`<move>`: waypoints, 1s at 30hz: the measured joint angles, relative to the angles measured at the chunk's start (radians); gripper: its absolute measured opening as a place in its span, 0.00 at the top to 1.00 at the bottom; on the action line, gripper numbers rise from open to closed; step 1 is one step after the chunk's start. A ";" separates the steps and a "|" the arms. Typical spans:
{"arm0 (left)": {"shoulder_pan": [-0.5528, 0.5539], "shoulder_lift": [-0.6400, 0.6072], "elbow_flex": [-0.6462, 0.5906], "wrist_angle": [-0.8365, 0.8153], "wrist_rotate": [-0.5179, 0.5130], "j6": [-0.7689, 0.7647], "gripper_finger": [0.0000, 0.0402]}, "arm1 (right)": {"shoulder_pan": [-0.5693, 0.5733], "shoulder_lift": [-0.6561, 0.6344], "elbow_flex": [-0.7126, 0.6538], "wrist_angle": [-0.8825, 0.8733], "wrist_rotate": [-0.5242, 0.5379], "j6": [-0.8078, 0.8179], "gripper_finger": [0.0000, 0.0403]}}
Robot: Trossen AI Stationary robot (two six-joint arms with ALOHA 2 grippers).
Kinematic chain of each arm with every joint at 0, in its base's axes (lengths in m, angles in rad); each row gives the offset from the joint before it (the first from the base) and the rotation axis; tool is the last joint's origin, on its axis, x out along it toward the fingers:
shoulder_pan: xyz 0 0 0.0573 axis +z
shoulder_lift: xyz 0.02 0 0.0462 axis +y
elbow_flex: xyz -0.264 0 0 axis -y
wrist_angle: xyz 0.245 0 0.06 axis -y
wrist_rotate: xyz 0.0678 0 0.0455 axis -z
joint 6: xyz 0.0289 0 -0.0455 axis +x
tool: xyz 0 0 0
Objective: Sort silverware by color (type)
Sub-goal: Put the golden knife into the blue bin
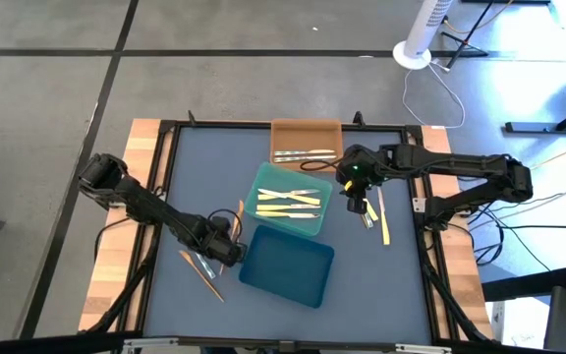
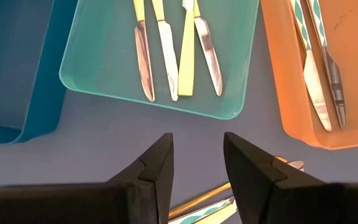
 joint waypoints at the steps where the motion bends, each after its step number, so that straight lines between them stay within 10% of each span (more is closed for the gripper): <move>1: 0.000 -0.014 0.000 -0.011 -0.007 0.000 0.97 | 0.000 0.000 0.000 0.000 0.000 0.000 0.68; 30: 0.001 -0.079 0.002 -0.052 -0.081 0.116 0.99 | 0.000 0.000 0.000 0.002 0.000 0.000 0.68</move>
